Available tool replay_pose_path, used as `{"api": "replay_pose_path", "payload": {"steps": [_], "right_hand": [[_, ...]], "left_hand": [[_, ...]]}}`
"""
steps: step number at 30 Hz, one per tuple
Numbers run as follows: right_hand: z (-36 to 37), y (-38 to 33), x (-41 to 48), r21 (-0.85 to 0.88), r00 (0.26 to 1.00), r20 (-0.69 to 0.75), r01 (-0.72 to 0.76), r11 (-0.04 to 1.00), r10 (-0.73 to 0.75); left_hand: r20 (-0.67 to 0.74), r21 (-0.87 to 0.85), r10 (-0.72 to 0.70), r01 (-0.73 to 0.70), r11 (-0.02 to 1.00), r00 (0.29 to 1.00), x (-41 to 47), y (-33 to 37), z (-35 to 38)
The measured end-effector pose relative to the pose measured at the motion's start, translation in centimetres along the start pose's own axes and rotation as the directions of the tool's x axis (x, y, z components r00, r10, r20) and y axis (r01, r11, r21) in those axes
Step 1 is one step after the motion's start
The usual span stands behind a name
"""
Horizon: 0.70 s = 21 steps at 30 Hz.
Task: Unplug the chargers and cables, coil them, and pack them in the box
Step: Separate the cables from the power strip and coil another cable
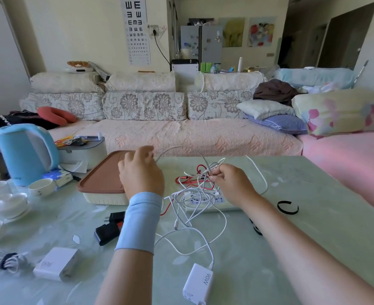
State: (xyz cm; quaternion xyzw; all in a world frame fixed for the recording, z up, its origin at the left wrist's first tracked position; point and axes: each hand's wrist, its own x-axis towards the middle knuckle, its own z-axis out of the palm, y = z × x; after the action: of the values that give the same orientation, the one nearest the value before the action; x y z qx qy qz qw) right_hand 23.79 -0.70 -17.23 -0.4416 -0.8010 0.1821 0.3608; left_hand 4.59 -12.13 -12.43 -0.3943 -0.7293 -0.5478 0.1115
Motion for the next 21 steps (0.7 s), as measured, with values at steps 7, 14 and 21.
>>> {"api": "replay_pose_path", "payload": {"steps": [7,14,21], "right_hand": [[-0.6,-3.1,0.1,-0.544,0.958,0.137,0.285,0.789,-0.252],[-0.9,-4.3,-0.1,-0.483,0.960,0.111,0.277,0.830,-0.255],[-1.9,-2.3,0.2,-0.349,0.985,0.175,0.060,0.935,0.002]], "left_hand": [[0.252,-0.046,0.547,-0.555,0.830,0.798,-1.8,2.9,1.2],[0.411,0.124,0.448,-0.535,0.836,0.794,-1.9,0.8,3.1],[0.554,0.192,0.215,-0.375,0.907,0.805,-2.4,0.8,3.3]]}}
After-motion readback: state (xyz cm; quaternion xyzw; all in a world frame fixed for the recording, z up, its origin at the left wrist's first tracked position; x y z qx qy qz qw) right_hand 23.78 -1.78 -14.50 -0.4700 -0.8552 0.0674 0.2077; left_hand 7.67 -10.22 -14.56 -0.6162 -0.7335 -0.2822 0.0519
